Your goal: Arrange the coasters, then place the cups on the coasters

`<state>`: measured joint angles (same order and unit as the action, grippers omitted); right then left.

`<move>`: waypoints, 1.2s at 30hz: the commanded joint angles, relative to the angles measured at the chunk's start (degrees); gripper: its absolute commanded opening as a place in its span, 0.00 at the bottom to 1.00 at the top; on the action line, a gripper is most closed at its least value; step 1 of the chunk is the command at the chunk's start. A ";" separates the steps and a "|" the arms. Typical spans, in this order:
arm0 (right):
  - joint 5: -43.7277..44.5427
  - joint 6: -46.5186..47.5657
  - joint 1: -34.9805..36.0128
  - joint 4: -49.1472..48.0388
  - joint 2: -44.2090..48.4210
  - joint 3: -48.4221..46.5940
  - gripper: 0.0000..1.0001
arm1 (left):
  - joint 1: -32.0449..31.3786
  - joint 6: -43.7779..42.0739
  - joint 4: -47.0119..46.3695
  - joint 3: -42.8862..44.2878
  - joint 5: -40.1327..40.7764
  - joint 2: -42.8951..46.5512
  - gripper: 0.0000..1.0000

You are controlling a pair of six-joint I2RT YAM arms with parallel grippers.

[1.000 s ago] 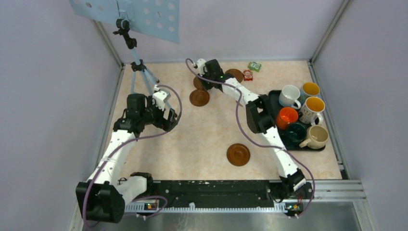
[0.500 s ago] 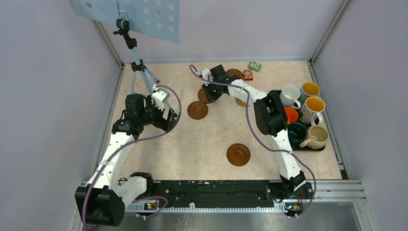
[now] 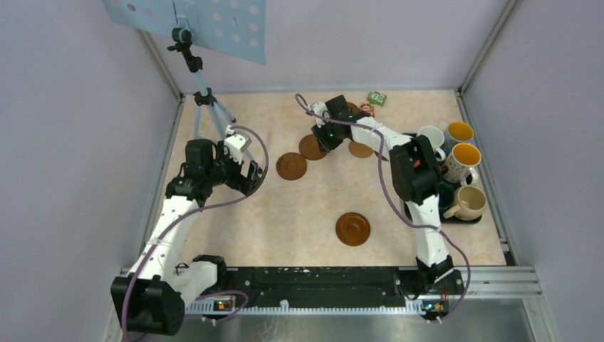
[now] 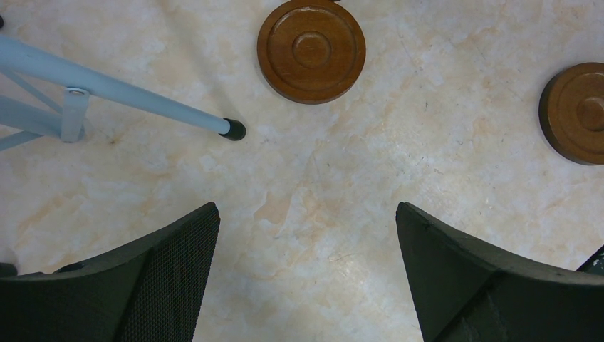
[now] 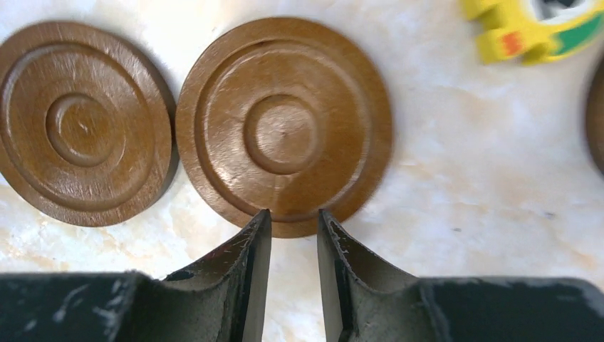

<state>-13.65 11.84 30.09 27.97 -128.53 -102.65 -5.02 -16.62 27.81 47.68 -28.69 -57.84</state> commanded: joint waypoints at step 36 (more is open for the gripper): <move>12.46 -4.64 -12.23 -6.39 -18.33 -27.77 0.26 | 0.36 0.01 -1.62 0.49 1.01 0.01 0.99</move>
<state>-2.59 7.01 18.20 23.83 -145.03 -127.31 -4.95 -16.62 27.83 47.68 -27.73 -57.91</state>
